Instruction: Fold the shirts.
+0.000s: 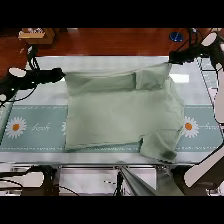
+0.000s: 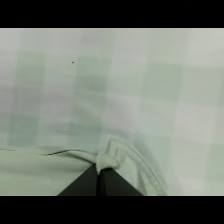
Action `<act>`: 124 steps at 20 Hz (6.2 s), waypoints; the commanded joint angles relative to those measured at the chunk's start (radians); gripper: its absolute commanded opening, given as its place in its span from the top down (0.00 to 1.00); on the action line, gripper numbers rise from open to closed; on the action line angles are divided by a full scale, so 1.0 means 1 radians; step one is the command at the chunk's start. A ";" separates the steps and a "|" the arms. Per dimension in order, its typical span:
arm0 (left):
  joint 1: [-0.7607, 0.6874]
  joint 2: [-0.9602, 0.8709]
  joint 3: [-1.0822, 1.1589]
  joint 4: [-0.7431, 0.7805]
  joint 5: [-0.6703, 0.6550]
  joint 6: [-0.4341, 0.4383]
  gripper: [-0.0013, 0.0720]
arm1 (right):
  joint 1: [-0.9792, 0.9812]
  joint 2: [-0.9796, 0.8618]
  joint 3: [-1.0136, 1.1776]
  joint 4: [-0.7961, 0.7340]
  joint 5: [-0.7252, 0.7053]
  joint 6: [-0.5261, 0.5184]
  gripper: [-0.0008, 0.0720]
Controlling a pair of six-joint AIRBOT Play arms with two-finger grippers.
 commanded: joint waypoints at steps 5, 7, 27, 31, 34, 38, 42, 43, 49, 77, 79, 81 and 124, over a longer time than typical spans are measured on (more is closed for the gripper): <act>0.038 -0.015 0.048 0.164 -0.333 -0.103 0.95 | -0.008 0.057 0.000 -0.164 0.245 0.057 0.96; 0.036 -0.014 0.105 0.236 -0.529 -0.173 0.96 | -0.018 0.091 0.000 -0.181 0.333 0.133 0.96; 0.079 -0.117 0.312 0.308 -0.825 -0.189 0.45 | -0.017 0.069 -0.002 -0.151 0.669 0.073 0.55; 0.200 -0.007 0.275 0.342 -0.948 -0.186 0.44 | -0.130 0.212 -0.064 -0.119 0.715 0.074 0.50; 0.306 0.148 0.019 0.341 -0.878 -0.130 0.42 | -0.270 0.367 -0.336 -0.060 0.636 0.060 0.50; 0.405 0.249 -0.318 0.341 -0.878 -0.080 0.15 | -0.437 0.550 -0.744 0.044 0.459 -0.050 0.41; 0.396 0.251 -0.479 0.328 -0.904 -0.071 0.15 | -0.514 0.648 -0.986 0.055 0.374 -0.113 0.41; 0.389 0.251 -0.509 0.327 -0.908 -0.076 0.15 | -0.513 0.664 -1.025 0.046 0.354 -0.126 0.41; 0.339 0.253 -0.618 0.326 -0.886 -0.118 0.15 | -0.513 0.722 -1.123 0.075 0.269 -0.152 0.41; 0.049 0.248 -0.623 0.264 -0.661 -0.242 0.95 | -0.513 0.798 -1.391 0.033 0.254 -0.179 0.33; 0.049 0.248 -0.623 0.264 -0.661 -0.242 0.95 | -0.513 0.798 -1.391 0.033 0.237 -0.172 0.33; 0.049 0.248 -0.623 0.261 -0.661 -0.239 0.95 | -0.512 0.797 -1.411 0.035 0.175 -0.161 0.35; 0.084 -0.162 0.045 -0.135 -0.447 -0.176 0.95 | -0.130 0.393 -0.832 0.582 -0.504 -0.161 0.96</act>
